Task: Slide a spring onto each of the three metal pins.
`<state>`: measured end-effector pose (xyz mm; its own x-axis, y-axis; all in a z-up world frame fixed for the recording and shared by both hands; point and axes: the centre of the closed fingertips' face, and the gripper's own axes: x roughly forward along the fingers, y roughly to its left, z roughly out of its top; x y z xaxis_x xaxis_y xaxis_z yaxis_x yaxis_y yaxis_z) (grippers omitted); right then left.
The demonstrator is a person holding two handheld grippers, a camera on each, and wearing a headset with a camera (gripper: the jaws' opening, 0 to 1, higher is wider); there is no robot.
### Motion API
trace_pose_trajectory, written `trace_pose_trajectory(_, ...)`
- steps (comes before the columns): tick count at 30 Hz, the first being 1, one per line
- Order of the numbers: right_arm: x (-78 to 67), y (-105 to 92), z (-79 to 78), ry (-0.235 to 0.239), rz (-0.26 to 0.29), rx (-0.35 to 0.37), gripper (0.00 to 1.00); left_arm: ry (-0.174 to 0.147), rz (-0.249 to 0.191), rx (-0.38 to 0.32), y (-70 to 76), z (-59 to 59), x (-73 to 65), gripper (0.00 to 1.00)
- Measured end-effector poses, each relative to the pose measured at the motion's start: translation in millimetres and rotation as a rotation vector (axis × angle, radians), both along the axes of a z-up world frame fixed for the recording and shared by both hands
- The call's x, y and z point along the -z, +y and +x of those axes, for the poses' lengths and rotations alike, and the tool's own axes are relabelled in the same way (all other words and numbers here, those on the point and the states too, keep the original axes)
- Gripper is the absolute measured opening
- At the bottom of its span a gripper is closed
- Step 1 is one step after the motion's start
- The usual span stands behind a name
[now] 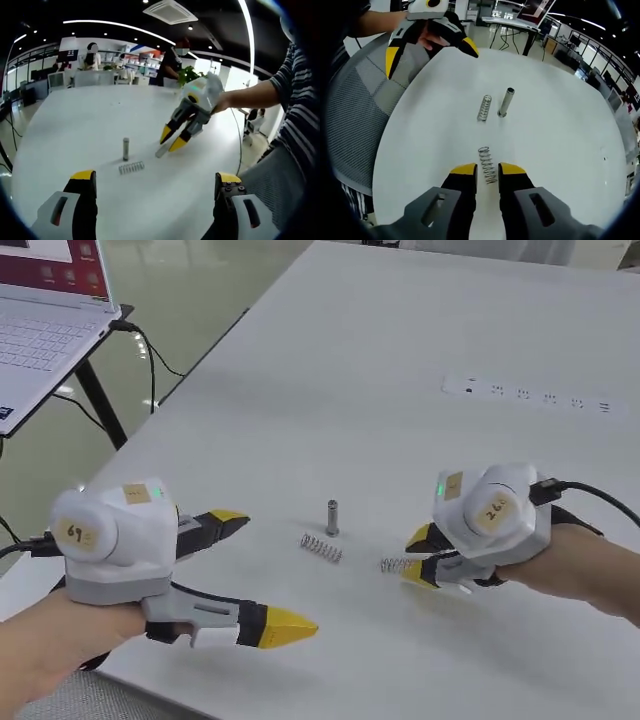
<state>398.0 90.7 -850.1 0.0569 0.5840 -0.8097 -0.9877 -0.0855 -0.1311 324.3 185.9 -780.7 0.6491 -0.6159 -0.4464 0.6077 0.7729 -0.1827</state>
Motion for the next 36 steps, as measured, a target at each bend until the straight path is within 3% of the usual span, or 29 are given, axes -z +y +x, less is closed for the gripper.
trace_pose_trajectory(12,12.2,-6.9,-4.0,0.004,-0.034,0.001,0.08,0.005,0.002,0.002,1.8,-1.5,2.3,0.95)
trace_pose_trajectory(21,-3.9,-11.7,-13.6,0.011,0.015,-0.006,0.08,0.006,-0.003,0.02,-3.0,-0.6,4.7,0.94)
trace_pose_trajectory(36,-27.0,-46.0,-25.8,-0.014,0.035,-0.02,0.08,0.01,-0.016,0.091,-28.6,-3.1,3.6,0.92)
